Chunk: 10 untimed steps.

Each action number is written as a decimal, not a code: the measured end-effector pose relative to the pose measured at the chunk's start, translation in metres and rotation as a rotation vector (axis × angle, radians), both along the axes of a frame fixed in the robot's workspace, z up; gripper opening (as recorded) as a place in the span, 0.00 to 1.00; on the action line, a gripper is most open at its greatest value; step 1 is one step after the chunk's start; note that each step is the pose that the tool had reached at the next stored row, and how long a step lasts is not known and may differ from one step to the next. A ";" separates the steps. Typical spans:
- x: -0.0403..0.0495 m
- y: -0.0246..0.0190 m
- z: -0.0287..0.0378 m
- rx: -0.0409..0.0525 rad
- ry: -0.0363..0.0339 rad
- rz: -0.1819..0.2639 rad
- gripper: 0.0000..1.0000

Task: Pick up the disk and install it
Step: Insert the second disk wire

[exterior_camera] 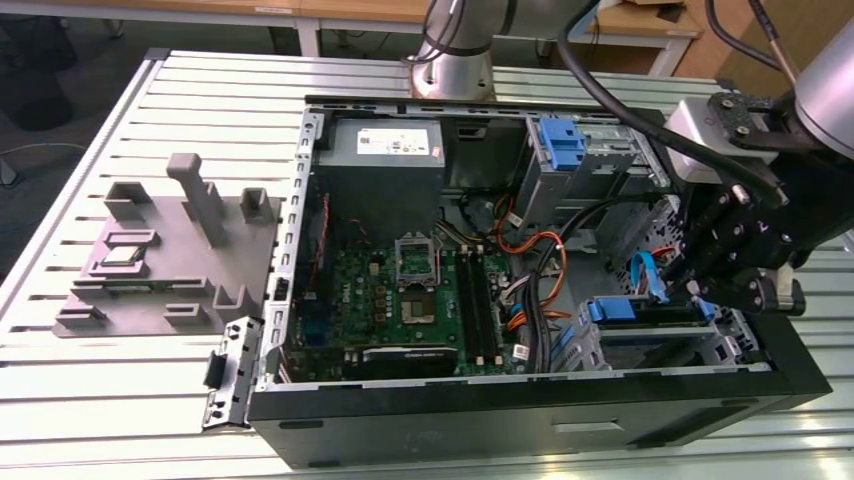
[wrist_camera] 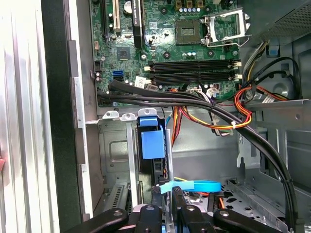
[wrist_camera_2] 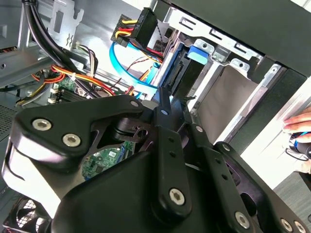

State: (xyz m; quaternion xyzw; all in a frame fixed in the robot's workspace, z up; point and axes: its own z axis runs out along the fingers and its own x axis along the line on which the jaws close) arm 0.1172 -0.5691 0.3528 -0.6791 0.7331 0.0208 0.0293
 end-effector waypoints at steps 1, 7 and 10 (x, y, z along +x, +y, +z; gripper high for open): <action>0.0000 0.0000 0.0003 0.0000 0.0000 0.000 0.24; 0.0000 0.0000 0.0012 0.0000 0.0000 0.000 0.24; 0.0000 0.0003 0.0016 -0.0002 0.0000 0.000 0.24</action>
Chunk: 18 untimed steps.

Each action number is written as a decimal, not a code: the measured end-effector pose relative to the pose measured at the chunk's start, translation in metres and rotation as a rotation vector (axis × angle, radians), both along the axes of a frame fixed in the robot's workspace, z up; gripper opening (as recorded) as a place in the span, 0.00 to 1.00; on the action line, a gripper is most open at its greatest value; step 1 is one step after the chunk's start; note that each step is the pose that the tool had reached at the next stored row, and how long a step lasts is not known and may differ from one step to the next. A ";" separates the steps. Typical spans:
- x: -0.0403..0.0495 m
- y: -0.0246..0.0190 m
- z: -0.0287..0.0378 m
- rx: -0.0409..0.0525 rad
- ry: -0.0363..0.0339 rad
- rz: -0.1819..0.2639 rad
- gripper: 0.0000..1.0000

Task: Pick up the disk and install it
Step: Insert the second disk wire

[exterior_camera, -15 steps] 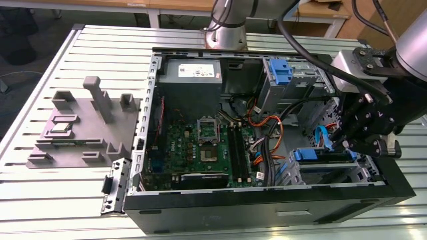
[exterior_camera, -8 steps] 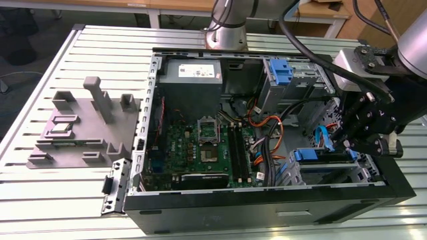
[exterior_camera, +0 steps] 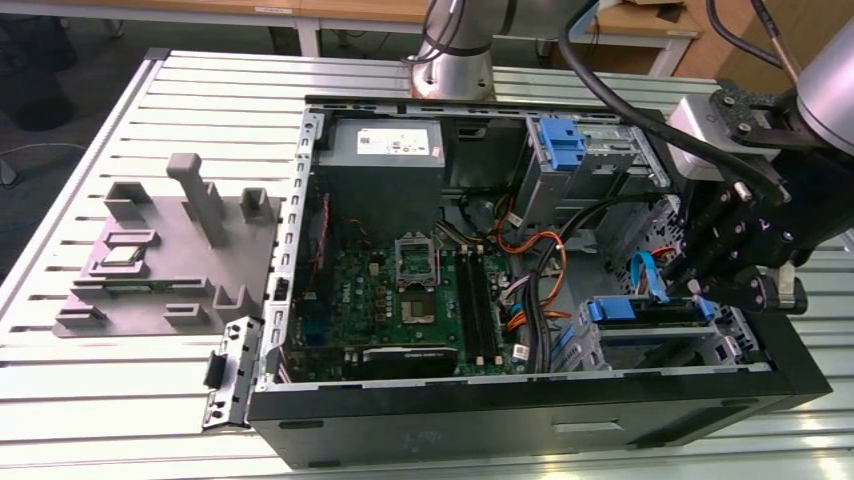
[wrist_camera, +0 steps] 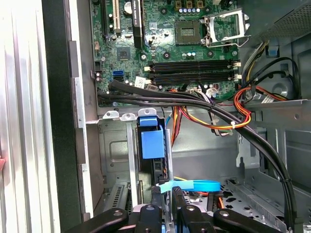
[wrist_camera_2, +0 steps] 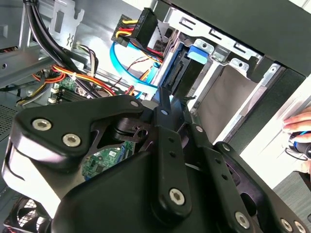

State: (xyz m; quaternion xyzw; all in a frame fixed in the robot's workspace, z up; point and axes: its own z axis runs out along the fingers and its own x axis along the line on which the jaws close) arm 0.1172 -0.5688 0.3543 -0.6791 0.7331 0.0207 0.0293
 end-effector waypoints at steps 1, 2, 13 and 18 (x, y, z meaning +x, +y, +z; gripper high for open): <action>0.0000 0.0002 0.0000 0.0000 0.0000 0.000 0.24; 0.0000 0.0004 0.0000 0.0000 0.0000 0.000 0.24; 0.0000 0.0015 -0.0001 0.0001 0.0000 0.000 0.24; 0.0000 0.0016 -0.0001 0.0001 0.0000 0.000 0.24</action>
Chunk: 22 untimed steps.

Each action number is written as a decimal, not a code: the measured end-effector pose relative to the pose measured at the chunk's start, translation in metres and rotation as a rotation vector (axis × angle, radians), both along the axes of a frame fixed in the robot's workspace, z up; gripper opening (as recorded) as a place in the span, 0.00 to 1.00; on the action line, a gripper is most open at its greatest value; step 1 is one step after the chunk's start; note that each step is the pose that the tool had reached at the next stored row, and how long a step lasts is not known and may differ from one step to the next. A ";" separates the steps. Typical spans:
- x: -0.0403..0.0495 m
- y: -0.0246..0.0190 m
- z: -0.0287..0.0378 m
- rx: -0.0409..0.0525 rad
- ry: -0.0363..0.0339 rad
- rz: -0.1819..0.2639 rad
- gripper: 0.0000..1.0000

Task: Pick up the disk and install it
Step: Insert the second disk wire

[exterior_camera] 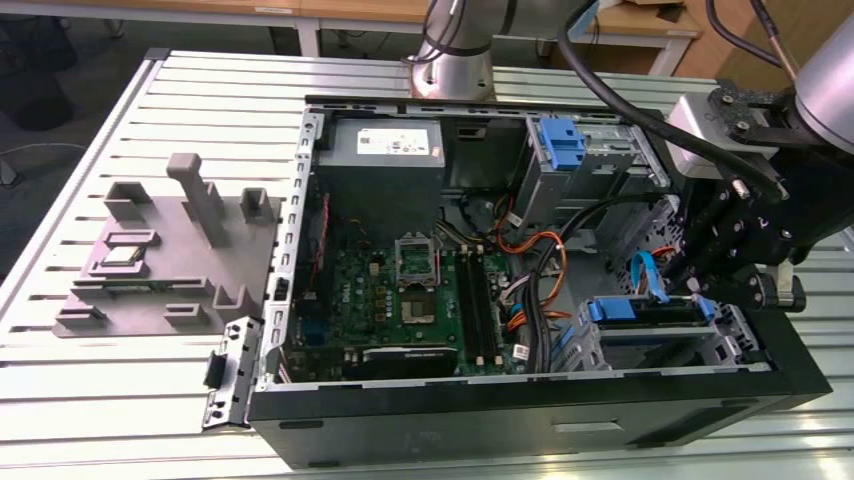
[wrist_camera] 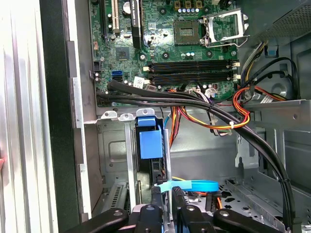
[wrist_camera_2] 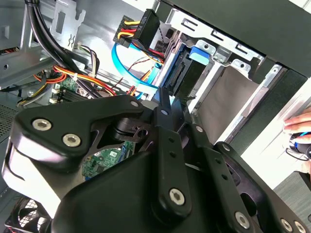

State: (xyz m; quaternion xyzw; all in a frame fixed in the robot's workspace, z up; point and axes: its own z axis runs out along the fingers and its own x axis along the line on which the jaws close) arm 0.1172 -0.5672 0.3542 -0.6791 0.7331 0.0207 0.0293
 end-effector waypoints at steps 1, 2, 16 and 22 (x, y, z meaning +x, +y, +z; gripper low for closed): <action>0.0000 0.0018 0.0000 0.0000 0.0000 0.000 0.24; 0.0000 0.0023 0.0000 0.0000 0.0000 0.000 0.24; 0.0000 0.0035 0.0024 0.0007 0.0000 0.000 0.24; 0.0000 0.0078 0.0022 0.0025 0.0001 0.000 0.24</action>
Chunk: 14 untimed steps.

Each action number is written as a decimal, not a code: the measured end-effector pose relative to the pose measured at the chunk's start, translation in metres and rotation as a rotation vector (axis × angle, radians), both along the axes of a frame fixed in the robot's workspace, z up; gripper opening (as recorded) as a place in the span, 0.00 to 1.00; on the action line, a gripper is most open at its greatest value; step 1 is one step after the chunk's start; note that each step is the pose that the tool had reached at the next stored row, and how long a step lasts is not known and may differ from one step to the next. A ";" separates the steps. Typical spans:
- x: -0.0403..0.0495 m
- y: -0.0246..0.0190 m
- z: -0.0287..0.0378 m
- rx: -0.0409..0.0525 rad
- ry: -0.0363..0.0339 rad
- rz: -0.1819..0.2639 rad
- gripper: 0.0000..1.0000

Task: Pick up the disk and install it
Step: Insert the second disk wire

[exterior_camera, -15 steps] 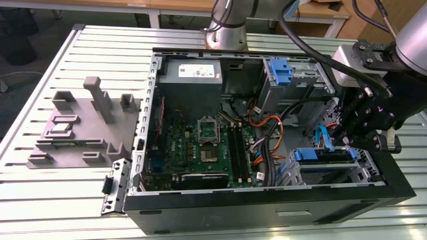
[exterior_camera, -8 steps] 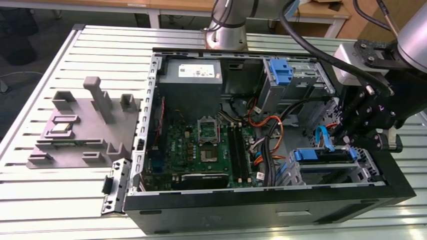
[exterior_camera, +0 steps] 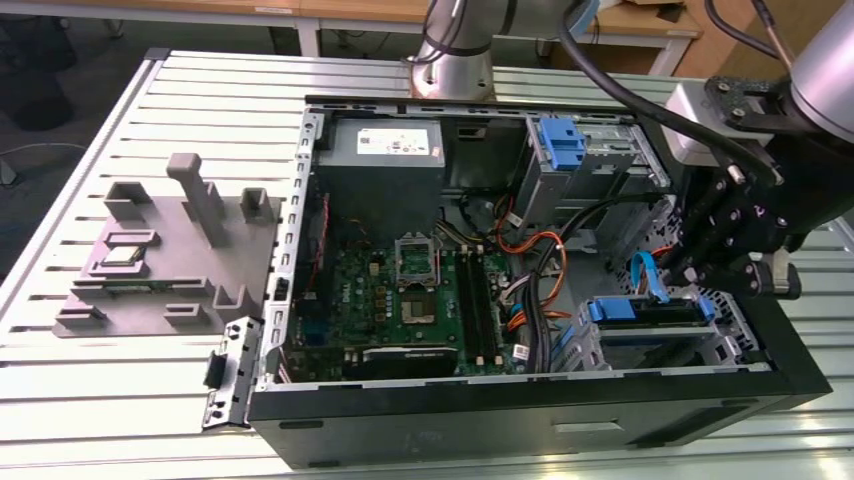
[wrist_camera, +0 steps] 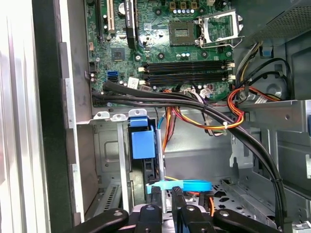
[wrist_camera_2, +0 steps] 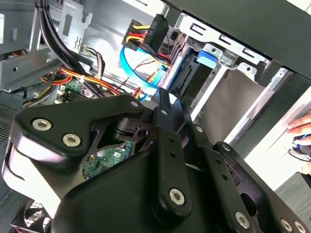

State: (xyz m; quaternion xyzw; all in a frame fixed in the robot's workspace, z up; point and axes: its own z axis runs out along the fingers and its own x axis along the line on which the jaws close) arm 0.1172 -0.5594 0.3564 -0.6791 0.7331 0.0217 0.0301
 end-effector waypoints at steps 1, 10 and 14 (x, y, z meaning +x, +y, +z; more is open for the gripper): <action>0.0000 0.0010 -0.0001 0.0005 0.0000 0.000 0.24; 0.0000 0.0114 -0.0009 0.0044 0.0000 0.000 0.24; 0.0000 0.0153 -0.0012 0.0065 -0.0001 0.000 0.24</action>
